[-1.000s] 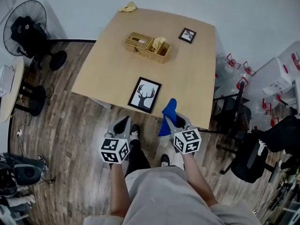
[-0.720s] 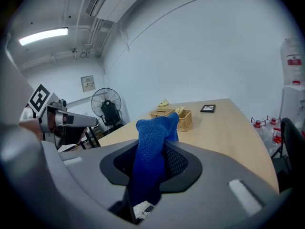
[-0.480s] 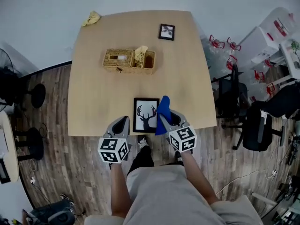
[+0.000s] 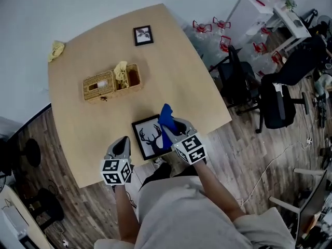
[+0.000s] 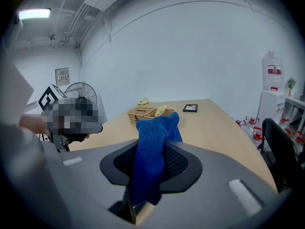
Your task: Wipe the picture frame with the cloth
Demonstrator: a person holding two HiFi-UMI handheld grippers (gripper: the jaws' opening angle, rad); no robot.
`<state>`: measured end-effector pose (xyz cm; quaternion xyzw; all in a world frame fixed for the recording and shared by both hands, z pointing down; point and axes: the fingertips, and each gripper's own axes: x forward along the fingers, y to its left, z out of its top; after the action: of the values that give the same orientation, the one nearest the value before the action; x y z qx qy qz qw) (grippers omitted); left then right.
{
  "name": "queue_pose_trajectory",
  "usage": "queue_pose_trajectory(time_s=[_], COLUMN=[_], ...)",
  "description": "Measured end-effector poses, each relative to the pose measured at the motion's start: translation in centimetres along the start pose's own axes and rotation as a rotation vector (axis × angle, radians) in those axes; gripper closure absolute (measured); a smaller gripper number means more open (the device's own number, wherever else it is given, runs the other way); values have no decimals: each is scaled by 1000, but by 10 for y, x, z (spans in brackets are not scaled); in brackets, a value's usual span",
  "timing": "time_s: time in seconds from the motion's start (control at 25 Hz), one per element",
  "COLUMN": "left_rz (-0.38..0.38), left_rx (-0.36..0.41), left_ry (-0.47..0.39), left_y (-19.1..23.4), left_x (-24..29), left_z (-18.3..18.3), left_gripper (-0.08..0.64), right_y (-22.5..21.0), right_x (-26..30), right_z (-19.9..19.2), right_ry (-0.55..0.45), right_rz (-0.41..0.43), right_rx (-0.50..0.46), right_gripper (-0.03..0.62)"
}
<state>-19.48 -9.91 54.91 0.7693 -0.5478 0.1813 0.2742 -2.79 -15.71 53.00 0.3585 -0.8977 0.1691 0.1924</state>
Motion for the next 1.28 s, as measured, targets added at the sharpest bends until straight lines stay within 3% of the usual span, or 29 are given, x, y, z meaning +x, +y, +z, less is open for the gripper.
queue_pose_trajectory(time_s=[0.2, 0.52, 0.68, 0.92, 1.08, 1.28], left_rz=[-105, -252, -308, -372, -396, -405], left_rx=[74, 368, 436, 509, 554, 649], left_ry=[123, 337, 387, 463, 502, 557], left_y=[-7, -17, -14, -19, -21, -23], left_x=[24, 61, 73, 80, 86, 87], left_z=[-35, -87, -99, -105, -115, -123], left_gripper=[508, 508, 508, 508, 508, 508], right_y=[-13, -30, -32, -29, -33, -27], right_x=[8, 30, 48, 89, 105, 119], right_z=[-8, -42, -48, -58, -54, -59], right_ry=[34, 120, 147, 218, 226, 259], right_rz=[-51, -99, -109, -73, -93, -76], right_rx=[-14, 23, 16, -75, -188, -228], right_gripper=[488, 488, 488, 487, 486, 486])
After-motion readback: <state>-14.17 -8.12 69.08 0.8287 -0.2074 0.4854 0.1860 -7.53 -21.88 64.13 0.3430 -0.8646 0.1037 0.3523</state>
